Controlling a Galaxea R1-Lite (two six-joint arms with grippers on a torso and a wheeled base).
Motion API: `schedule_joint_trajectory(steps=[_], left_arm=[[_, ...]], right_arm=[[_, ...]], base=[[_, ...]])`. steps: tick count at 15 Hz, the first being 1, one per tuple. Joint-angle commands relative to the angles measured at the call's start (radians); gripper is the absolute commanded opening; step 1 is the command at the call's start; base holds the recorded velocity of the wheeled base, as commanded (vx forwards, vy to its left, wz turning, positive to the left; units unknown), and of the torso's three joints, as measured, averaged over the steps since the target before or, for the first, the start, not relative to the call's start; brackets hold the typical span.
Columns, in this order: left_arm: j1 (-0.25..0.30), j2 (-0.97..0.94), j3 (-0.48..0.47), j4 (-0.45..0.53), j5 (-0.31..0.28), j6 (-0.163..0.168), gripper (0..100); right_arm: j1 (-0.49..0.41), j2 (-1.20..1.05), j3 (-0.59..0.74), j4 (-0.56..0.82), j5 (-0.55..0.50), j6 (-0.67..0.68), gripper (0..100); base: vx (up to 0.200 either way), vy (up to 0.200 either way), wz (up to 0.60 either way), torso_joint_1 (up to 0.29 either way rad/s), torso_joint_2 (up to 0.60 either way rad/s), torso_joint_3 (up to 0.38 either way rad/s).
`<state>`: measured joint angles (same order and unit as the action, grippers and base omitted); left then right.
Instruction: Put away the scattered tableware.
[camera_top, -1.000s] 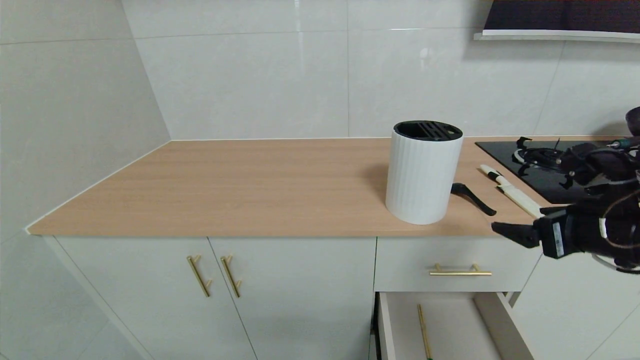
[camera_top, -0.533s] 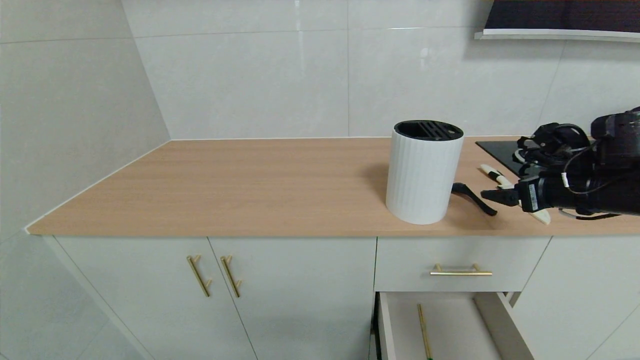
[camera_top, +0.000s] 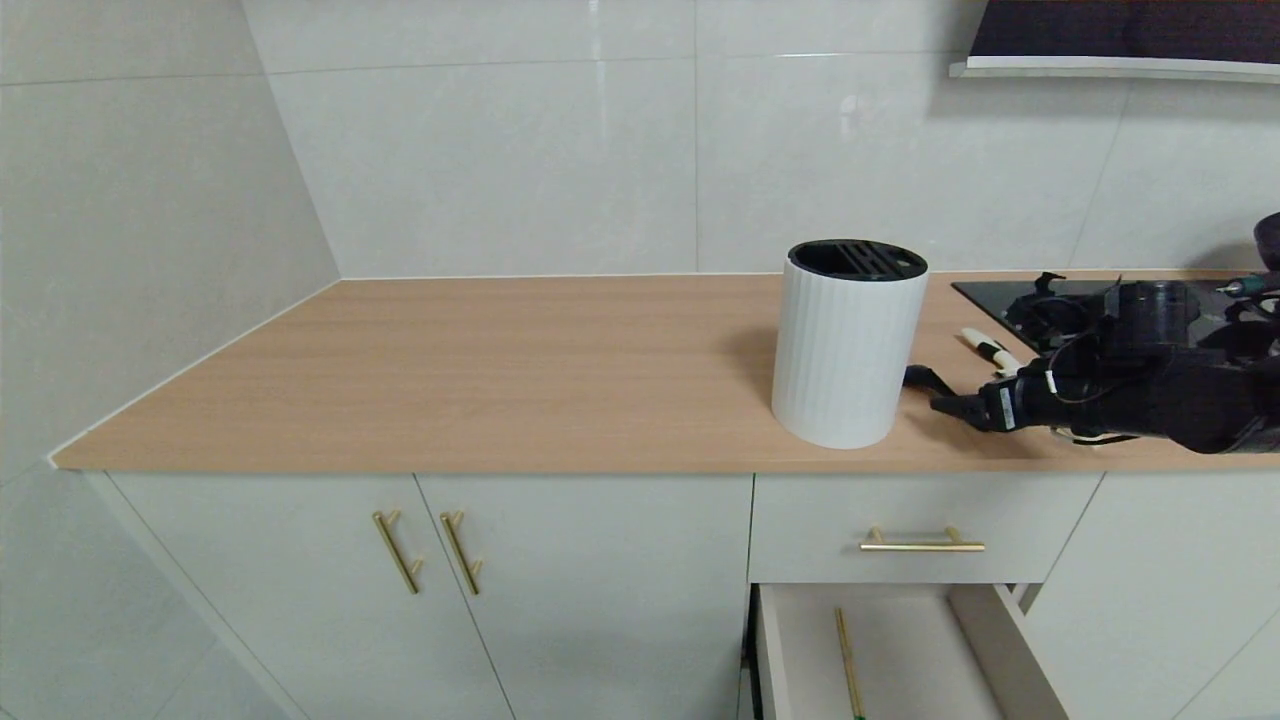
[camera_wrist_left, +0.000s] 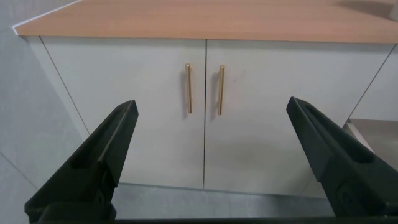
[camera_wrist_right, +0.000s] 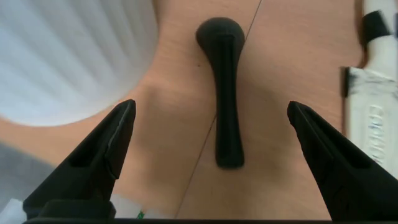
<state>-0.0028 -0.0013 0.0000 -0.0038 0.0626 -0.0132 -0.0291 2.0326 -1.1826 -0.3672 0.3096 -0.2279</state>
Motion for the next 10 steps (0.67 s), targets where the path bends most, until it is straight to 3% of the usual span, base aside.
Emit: schedule_joint_trajectory(steps=[1, 9, 10], left_arm=[[0.000, 0.001, 0.000, -0.001, 0.000, -0.001, 100], [0.000, 0.001, 0.000, -0.001, 0.000, -0.001, 100], [0.000, 0.001, 0.000, -0.001, 0.000, -0.001, 100]], right_arm=[[-0.002, 0.060, -0.012, -0.002, 0.005, 0.001, 100], [0.000, 0.129, -0.023, -0.107, 0.008, 0.036, 100], [0.000, 0.132, -0.023, -0.108, 0.008, 0.036, 0]], base=[[0.000, 0.000, 0.00, 0.000, 0.00, 0.000], [0.000, 0.000, 0.00, 0.000, 0.00, 0.000], [0.000, 0.000, 0.00, 0.000, 0.00, 0.000]])
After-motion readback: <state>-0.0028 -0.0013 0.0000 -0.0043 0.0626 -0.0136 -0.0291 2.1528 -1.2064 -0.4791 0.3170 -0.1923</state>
